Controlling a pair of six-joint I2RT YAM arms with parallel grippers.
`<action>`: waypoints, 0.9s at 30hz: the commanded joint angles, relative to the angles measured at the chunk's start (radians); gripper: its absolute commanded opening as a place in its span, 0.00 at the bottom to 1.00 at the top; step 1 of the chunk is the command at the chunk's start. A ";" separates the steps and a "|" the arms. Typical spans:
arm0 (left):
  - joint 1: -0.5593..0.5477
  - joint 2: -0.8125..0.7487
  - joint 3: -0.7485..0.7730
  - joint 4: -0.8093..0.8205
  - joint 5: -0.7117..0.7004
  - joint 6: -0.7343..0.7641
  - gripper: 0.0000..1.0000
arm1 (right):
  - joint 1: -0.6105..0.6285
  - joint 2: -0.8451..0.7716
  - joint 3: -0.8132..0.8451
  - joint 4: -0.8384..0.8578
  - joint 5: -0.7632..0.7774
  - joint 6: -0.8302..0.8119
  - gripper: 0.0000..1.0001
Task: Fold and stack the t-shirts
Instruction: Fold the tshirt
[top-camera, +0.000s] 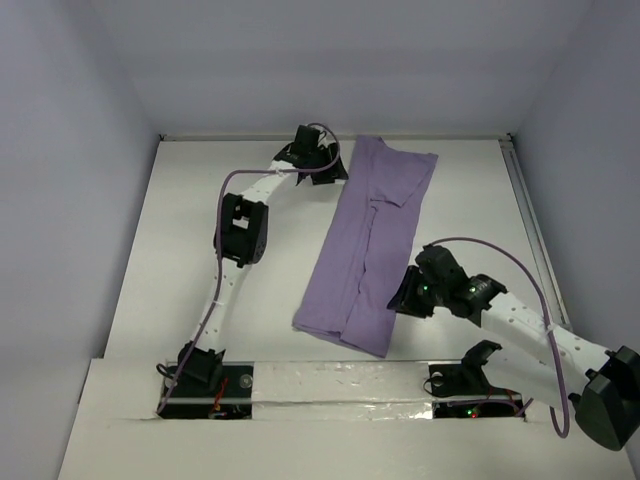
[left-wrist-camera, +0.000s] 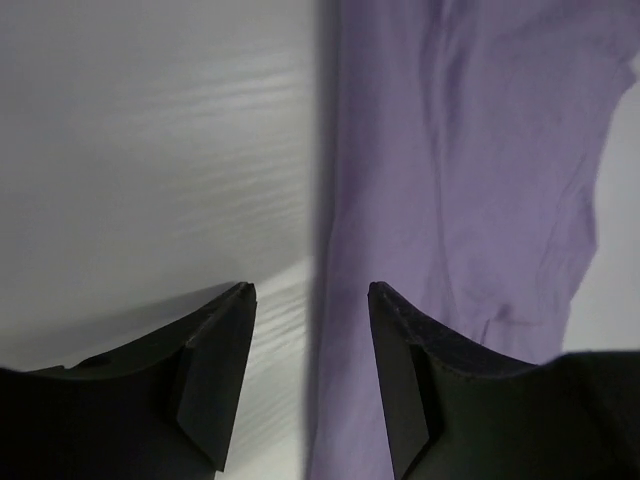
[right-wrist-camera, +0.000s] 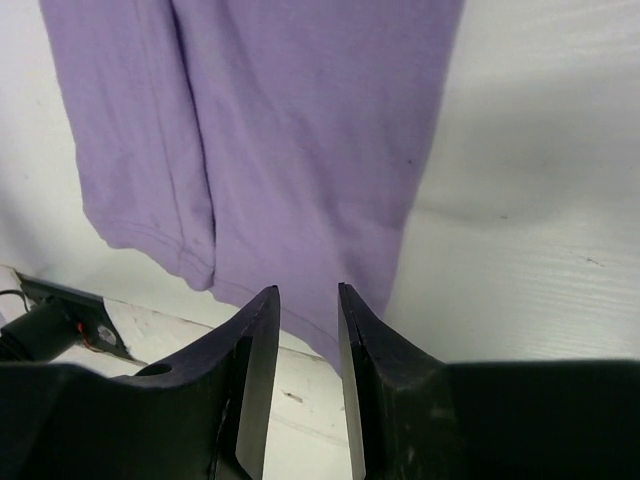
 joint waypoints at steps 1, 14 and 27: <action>-0.015 0.108 0.127 -0.079 0.077 -0.024 0.48 | 0.007 -0.013 0.050 -0.020 0.002 -0.041 0.36; -0.015 0.208 0.194 0.153 0.091 -0.228 0.00 | 0.007 0.001 0.069 -0.057 -0.010 -0.061 0.36; 0.180 -0.065 -0.194 0.297 0.026 -0.181 0.15 | 0.007 0.039 0.056 -0.045 -0.041 -0.094 0.63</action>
